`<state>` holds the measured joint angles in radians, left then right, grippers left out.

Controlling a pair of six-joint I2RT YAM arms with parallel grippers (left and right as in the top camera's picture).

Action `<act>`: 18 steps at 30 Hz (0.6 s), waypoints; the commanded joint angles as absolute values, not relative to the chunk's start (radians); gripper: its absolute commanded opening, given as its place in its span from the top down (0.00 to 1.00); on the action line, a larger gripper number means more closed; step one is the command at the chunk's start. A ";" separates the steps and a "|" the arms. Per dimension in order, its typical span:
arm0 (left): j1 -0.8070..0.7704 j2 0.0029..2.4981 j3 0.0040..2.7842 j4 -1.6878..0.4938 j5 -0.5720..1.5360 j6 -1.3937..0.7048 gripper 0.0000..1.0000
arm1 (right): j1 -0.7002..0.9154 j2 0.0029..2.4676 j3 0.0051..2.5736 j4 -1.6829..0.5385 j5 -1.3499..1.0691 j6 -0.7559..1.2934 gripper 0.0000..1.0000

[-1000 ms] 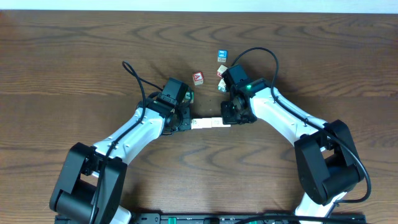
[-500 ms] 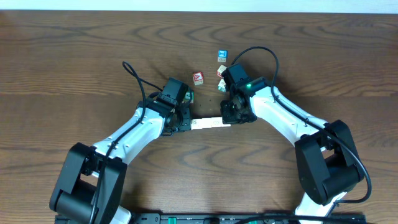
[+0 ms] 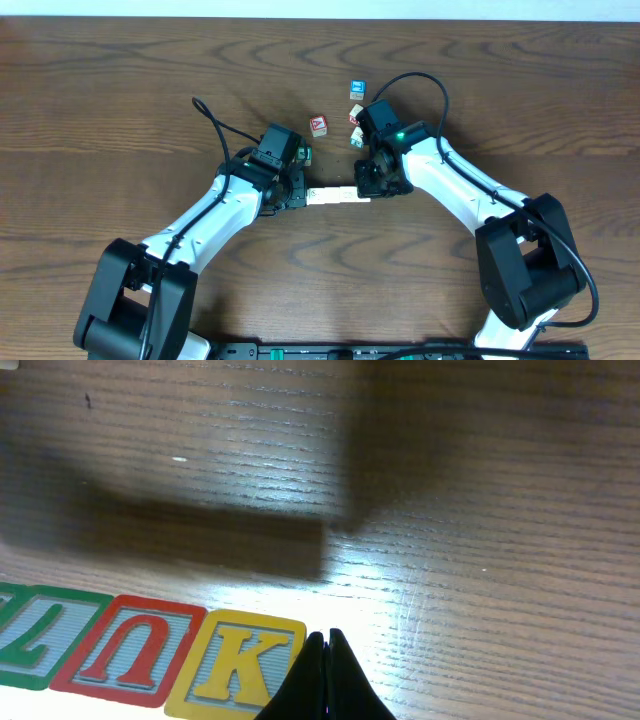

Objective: Lift 5 blocks

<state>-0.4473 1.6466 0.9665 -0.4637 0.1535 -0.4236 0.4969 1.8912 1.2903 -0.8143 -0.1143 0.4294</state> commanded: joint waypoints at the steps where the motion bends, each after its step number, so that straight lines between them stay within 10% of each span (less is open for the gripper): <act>1: -0.504 1.610 1.051 -0.415 0.354 -0.459 0.93 | 0.576 1.850 1.334 -0.790 -0.402 0.434 0.99; 18: -0.504 1.610 1.073 -0.415 0.354 -0.459 0.93 | 0.576 1.847 1.347 -0.800 -0.402 0.441 0.99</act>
<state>-0.4473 1.6463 0.9745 -0.4667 0.1535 -0.4305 0.4969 1.8801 1.3079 -0.8196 -0.1028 0.4335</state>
